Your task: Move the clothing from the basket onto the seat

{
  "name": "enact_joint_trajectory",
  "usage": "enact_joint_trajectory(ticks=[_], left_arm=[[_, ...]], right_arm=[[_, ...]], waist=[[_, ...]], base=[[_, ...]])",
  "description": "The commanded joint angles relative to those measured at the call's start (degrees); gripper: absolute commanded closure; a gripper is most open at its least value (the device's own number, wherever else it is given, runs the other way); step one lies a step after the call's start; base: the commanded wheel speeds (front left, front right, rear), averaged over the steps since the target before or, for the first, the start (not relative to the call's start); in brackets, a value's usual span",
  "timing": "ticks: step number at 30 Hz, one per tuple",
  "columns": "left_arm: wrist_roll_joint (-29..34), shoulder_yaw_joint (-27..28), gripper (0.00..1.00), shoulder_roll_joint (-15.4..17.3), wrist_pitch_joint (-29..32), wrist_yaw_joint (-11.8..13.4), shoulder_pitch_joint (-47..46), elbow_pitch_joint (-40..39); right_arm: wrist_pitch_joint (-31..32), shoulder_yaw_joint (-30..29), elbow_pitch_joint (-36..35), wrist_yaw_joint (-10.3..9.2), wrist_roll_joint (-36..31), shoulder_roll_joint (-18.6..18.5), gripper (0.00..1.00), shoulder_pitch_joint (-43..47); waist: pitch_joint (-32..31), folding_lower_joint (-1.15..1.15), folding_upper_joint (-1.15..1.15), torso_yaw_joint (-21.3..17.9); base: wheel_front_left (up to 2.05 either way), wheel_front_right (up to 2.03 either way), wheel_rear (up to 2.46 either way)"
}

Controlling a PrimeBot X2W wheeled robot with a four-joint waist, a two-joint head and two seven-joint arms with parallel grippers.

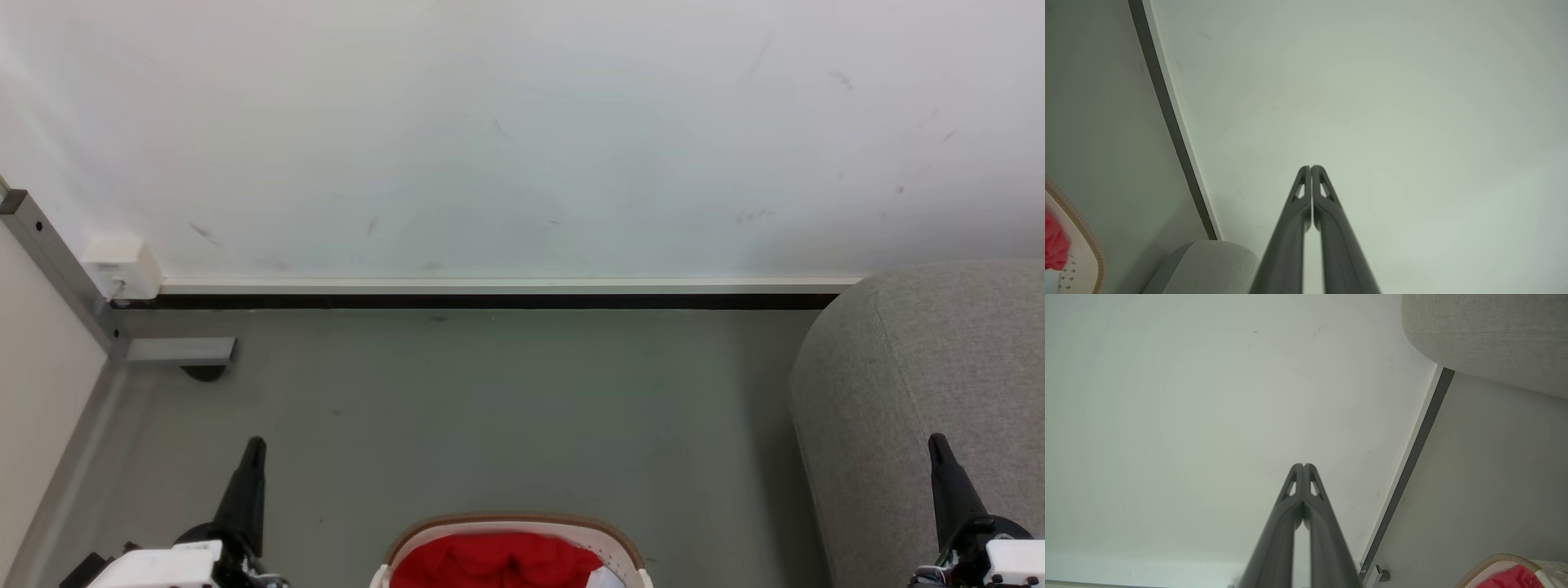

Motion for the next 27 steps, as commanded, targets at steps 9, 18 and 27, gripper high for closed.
enact_joint_trajectory(ticks=[9, 18, 27], left_arm=[[-0.82, 0.08, 1.00, 0.13, 0.17, -0.27, -0.47, -0.02], [-0.82, 0.08, 1.00, 0.13, 0.17, -0.27, -0.48, -0.02], [-0.13, -0.38, 0.00, -0.28, -1.01, 0.25, 1.00, 0.84]], right_arm=[[0.06, -0.15, 0.14, -0.11, -0.31, 0.00, 1.00, -0.69], [0.06, -0.15, 0.14, -0.11, -0.31, 0.00, 1.00, -0.69], [-0.90, 1.21, 0.14, 0.01, 0.83, 0.26, 0.00, 1.05]], waist=[[0.00, 0.00, 0.00, 0.00], [0.00, 0.00, 0.00, 0.00], [0.00, 0.00, 0.00, 0.03]], base=[[0.00, 0.00, 0.00], [0.00, 0.00, 0.00], [0.00, 0.00, 0.00]])
